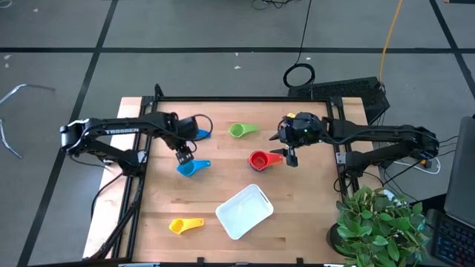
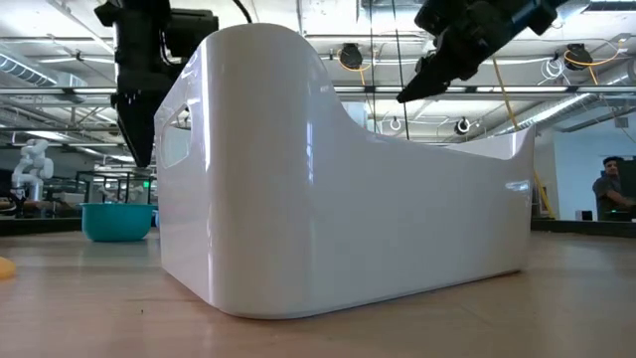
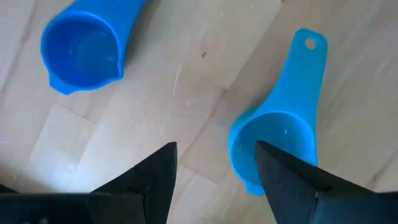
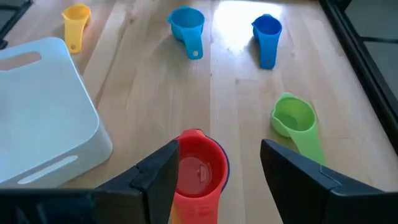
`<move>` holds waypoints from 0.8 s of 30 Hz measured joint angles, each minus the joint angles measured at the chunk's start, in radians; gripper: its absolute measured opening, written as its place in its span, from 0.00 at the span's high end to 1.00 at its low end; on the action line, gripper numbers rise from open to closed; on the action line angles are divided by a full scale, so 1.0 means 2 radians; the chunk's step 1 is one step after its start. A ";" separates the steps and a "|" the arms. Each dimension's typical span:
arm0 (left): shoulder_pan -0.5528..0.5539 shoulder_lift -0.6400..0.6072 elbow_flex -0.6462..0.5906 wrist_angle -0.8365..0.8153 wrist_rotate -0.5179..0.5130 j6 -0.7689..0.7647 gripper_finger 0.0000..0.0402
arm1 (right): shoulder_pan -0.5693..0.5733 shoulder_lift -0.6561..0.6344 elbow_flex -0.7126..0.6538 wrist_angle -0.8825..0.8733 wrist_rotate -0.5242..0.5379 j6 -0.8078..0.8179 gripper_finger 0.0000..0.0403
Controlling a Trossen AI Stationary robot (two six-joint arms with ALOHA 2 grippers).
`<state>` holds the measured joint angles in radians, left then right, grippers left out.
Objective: Nest measuring cups in basket
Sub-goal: Stack the light blue measuring cup on top of the red measuring cup
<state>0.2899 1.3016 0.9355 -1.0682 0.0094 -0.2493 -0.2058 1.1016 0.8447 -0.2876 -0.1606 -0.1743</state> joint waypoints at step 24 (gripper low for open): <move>-0.042 0.021 -0.128 0.113 0.013 -0.068 0.48 | -0.038 -0.094 -0.117 0.105 0.000 0.041 0.47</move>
<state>0.2050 1.3427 0.6796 -0.8420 0.0354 -0.3850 -0.2825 0.9142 0.6106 -0.0784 -0.1608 -0.0925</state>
